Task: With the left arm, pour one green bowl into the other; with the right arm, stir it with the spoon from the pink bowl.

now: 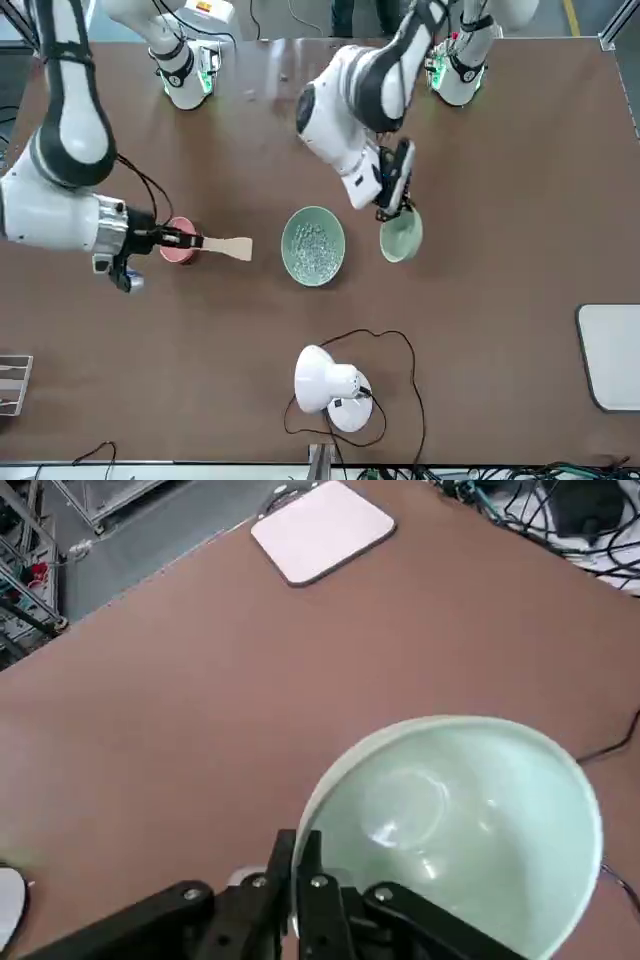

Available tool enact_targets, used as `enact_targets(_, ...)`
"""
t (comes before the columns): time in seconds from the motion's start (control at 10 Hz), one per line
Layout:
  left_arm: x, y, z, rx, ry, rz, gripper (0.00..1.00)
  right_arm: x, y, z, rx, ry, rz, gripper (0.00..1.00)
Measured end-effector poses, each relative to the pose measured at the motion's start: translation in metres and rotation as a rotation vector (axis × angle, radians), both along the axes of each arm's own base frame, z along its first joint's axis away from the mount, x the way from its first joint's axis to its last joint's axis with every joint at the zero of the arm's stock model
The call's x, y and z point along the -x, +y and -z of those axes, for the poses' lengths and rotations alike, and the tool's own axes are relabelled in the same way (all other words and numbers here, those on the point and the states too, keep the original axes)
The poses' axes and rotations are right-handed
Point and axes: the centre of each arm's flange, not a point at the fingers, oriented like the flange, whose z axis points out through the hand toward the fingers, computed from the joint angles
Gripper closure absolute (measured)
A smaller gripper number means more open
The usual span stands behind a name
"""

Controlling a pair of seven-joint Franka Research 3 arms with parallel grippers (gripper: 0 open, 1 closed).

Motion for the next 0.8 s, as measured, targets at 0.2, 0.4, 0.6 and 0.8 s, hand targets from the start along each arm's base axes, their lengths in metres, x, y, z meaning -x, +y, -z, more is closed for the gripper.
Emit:
enact_targets(0.2,-0.028,0.059,-0.029,0.085,0.135,0.038,0.96,0.011,0.055,-0.009,0.065,-0.009,0.026,0.94)
enact_targets(0.4,-0.051,0.124,-0.048,0.180,0.250,0.128,0.96,0.026,0.105,-0.019,0.110,-0.017,0.054,0.94)
enact_targets(0.6,-0.078,0.191,-0.038,0.296,0.336,0.198,0.96,0.044,0.151,-0.033,0.175,-0.050,0.105,0.94)
enact_targets(0.8,-0.100,0.259,-0.018,0.391,0.380,0.227,0.96,0.064,0.192,-0.038,0.226,-0.080,0.123,0.94)
